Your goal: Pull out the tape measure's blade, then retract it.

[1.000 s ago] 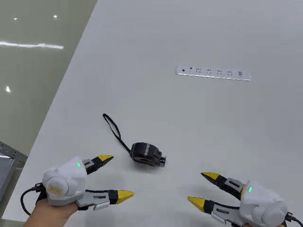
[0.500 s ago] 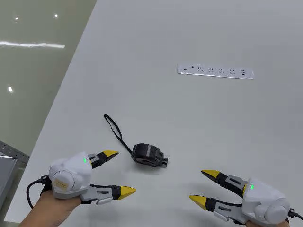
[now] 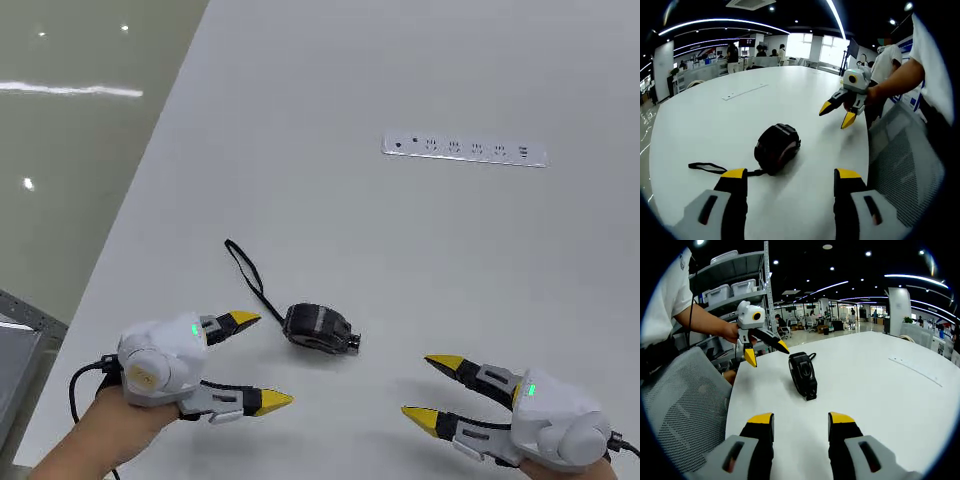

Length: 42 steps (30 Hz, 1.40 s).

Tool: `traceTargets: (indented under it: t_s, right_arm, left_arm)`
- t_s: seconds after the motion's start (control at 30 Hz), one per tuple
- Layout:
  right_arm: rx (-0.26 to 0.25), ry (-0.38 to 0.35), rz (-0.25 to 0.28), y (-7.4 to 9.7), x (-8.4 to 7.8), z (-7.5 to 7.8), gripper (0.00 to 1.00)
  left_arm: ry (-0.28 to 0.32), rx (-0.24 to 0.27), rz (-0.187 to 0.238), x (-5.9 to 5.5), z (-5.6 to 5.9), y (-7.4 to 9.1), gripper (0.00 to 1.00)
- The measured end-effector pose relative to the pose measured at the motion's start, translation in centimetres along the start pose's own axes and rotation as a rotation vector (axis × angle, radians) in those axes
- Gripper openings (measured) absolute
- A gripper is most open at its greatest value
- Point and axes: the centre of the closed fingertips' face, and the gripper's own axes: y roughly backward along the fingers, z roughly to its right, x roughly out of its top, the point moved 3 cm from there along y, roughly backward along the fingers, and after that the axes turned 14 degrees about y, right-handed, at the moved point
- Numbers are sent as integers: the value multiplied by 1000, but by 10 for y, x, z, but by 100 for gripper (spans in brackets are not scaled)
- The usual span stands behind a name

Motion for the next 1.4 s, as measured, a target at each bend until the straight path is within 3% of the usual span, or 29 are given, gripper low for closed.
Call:
traceTargets:
  t_s: [0.67,1.4]
  right_arm:
    - [29,0,10,-23,3,6,42]
    - [64,4,5,-38,-4,13,42]
  left_arm:
    - [-66,-33,-65,0,-14,-14,65]
    - [-141,-91,-107,13,-28,-34,63]
